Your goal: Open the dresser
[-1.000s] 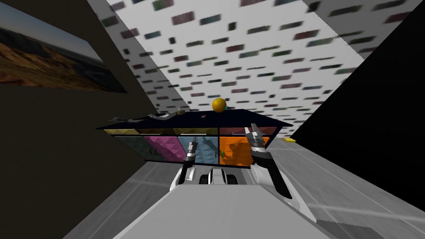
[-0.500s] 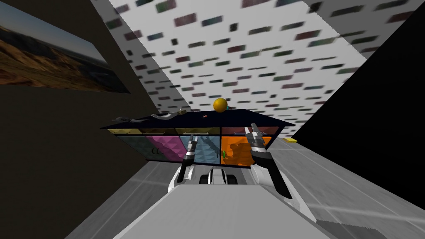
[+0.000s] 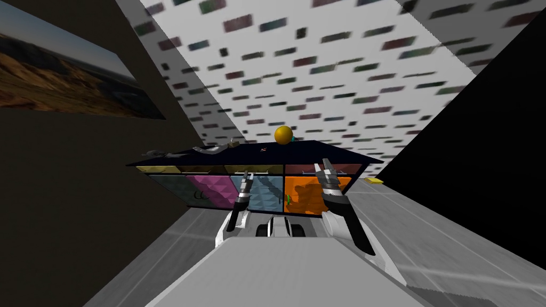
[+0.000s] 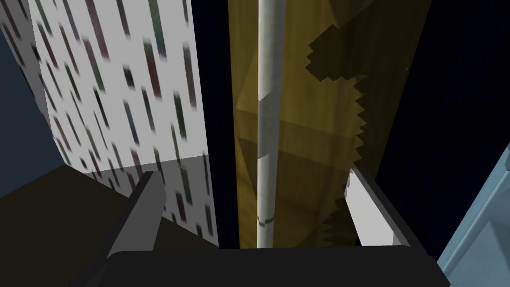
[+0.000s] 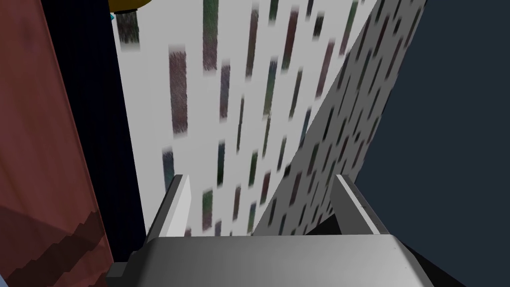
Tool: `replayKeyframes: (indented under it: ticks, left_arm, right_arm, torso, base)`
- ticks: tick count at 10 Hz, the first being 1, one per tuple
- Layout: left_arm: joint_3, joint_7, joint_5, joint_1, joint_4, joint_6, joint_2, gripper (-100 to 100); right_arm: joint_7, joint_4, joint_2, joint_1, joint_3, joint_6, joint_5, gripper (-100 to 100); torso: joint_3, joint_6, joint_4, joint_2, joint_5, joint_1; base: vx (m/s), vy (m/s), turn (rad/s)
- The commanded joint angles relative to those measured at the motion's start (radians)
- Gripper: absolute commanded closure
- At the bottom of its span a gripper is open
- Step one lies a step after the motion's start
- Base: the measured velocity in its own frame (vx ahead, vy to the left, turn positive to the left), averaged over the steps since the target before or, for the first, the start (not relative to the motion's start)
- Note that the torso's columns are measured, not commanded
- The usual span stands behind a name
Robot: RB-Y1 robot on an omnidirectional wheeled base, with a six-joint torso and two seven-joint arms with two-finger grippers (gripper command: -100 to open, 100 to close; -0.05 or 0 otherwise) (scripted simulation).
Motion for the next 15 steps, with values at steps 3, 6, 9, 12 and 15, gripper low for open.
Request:
replayKeyframes:
  ticks: [3, 6, 9, 12, 15]
  left_arm:
    - [-0.005, -0.004, -0.005, 0.008, 0.053, -0.059, -0.005, 100]
    - [-0.009, 0.003, -0.004, 0.017, -0.008, -0.007, 0.001, 100]
    - [-0.012, 0.007, -0.004, 0.025, -0.024, 0.014, 0.007, 100]
    - [-0.010, 0.026, 0.020, -0.083, 0.092, 0.020, 0.031, -100]
    - [-0.009, 0.035, 0.032, -0.165, 0.162, 0.020, 0.042, -100]
  right_arm:
    - [0.000, 0.000, 0.000, 0.000, 0.000, 0.000, 0.000, 0]
    - [0.000, 0.000, 0.000, 0.000, 0.000, 0.000, 0.000, 0]
    - [0.000, 0.000, 0.000, 0.000, 0.000, 0.000, 0.000, 0]
    - [0.000, 0.000, 0.000, 0.000, 0.000, 0.000, 0.000, 0]
    - [0.000, 0.000, 0.000, 0.000, 0.000, 0.000, 0.000, 0]
  torso:
    - [0.002, 0.000, -0.001, 0.002, 0.001, 0.001]
    - [0.001, -0.001, 0.000, 0.002, 0.000, 0.000]
    - [0.003, -0.002, 0.004, 0.005, -0.001, 0.000]
    - [0.000, 0.000, 0.000, 0.000, -0.001, -0.001]
    - [-0.001, 0.000, -0.001, -0.002, 0.000, 0.000]
  base:
    - [-0.042, 0.009, -0.002]
    - [-0.103, 0.008, 0.016]
    - [-0.119, -0.006, 0.016]
    - [-0.087, -0.023, 0.089]
    - [-0.058, -0.017, 0.042]
